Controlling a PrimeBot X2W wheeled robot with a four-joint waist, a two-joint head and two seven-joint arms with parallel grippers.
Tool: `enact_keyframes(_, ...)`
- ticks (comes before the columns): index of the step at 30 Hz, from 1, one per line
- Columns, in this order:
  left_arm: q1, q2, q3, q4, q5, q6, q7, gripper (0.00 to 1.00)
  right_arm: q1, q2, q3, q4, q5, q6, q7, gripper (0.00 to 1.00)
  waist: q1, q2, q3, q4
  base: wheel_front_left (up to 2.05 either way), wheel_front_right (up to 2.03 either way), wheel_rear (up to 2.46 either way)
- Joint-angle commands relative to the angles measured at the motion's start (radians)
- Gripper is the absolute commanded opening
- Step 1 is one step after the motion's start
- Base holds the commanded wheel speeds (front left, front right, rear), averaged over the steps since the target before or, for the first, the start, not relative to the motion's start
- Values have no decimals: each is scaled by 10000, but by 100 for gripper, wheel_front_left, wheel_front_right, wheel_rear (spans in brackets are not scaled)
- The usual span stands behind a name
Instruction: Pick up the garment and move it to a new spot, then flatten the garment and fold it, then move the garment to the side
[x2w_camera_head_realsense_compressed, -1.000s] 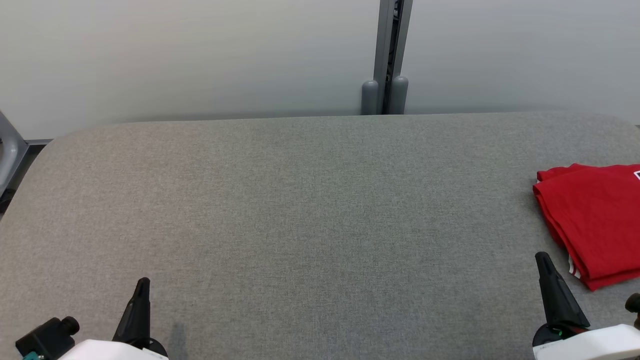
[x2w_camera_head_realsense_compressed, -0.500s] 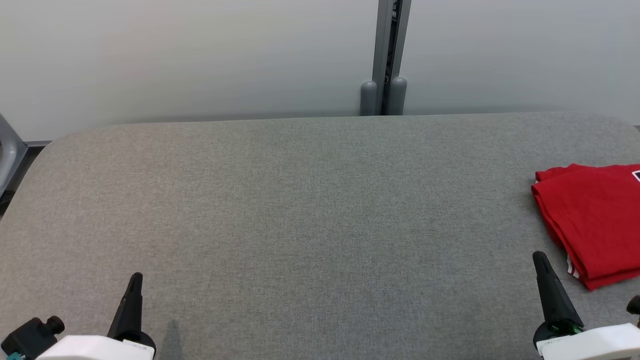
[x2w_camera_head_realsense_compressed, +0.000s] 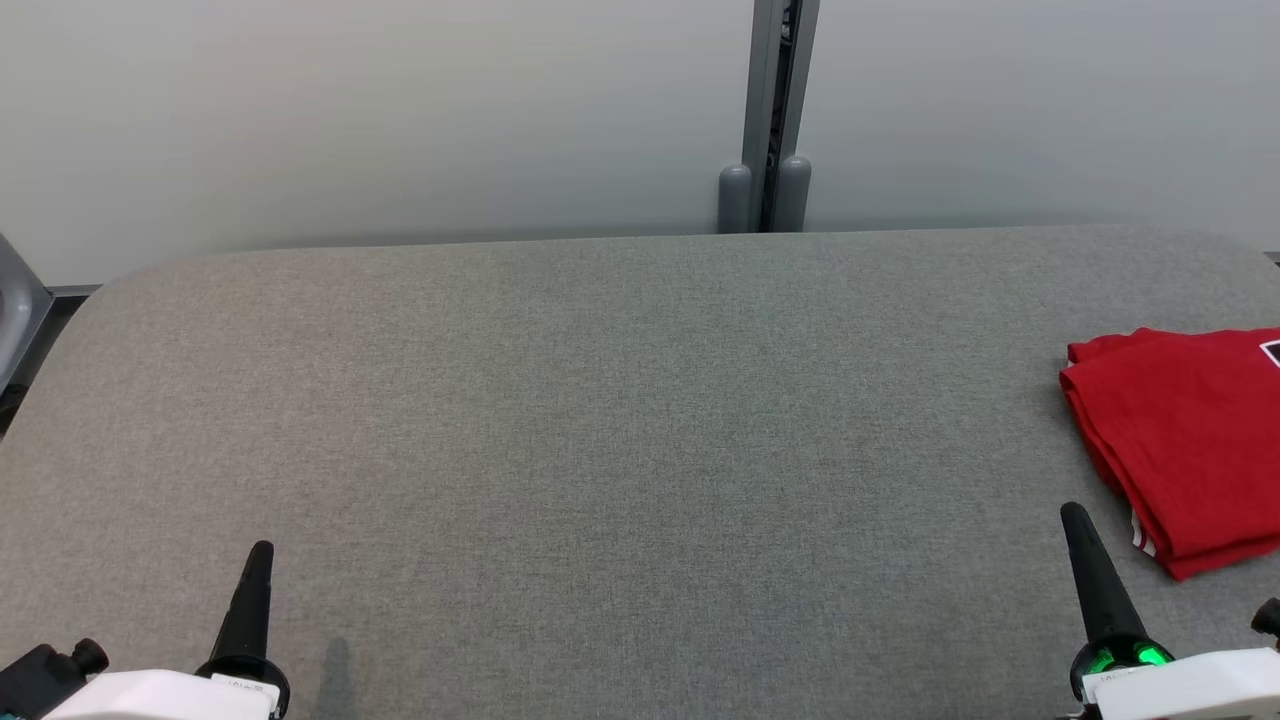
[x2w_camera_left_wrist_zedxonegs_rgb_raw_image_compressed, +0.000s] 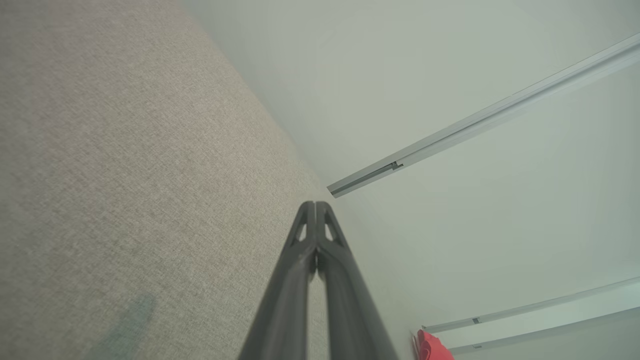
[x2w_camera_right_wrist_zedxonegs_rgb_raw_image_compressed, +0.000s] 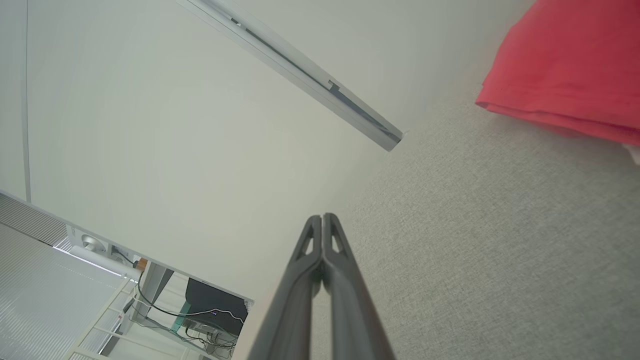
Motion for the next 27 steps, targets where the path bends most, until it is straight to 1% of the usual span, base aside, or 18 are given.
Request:
enact_keyframes(1,-326,46,201,-50,-255,-109,94,0,-214,-72,13,-22,353,0,-74,0,0,0,-4,-4,0,0,0)
enact_keyframes(27,-445,-472,1162,84,-2127,-646,984,0,-310,-46,215,273,2836,1,-81,0,0,0,-57,-58,0,0,0)
